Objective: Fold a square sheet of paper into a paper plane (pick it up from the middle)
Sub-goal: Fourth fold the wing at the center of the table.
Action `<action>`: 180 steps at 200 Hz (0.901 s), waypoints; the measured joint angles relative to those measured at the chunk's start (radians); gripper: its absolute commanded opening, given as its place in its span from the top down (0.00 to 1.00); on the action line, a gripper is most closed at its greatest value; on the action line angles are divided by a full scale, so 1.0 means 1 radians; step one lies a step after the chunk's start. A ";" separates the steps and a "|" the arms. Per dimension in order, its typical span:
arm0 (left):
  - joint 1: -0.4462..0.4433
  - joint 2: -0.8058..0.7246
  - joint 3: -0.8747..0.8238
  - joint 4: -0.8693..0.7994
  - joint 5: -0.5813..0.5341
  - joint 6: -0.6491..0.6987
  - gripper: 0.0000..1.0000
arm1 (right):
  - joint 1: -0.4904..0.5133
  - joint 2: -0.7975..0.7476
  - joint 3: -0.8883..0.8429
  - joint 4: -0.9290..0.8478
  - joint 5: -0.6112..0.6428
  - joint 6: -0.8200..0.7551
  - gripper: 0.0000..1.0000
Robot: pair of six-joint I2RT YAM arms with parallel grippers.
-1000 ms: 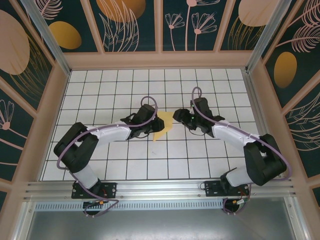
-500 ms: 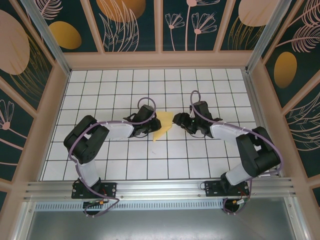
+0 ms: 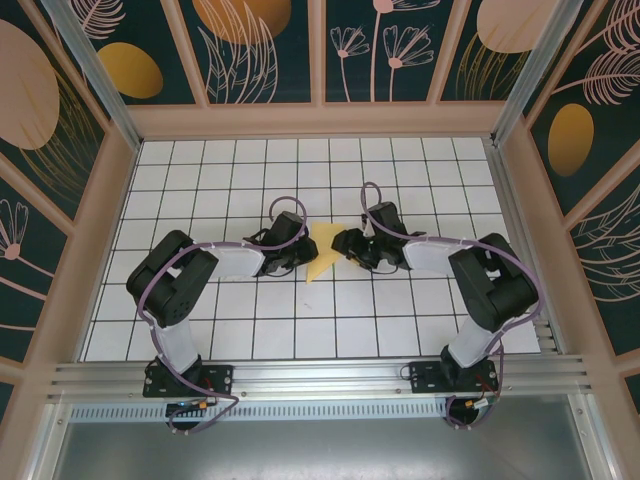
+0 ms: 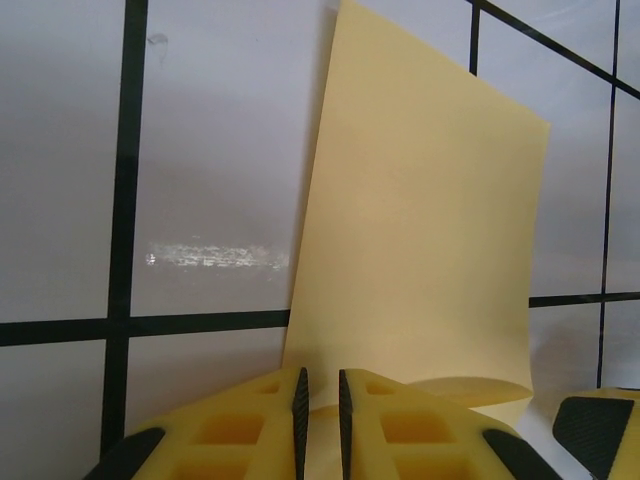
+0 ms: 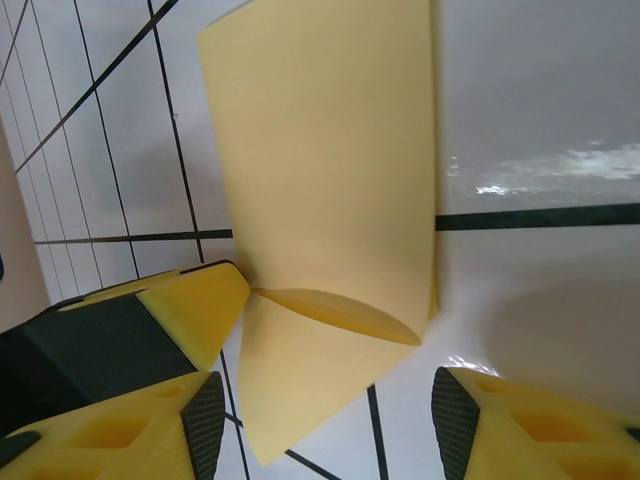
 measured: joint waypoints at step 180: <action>0.010 0.000 -0.016 0.030 0.007 -0.003 0.79 | 0.008 0.041 0.020 0.021 0.019 0.030 0.44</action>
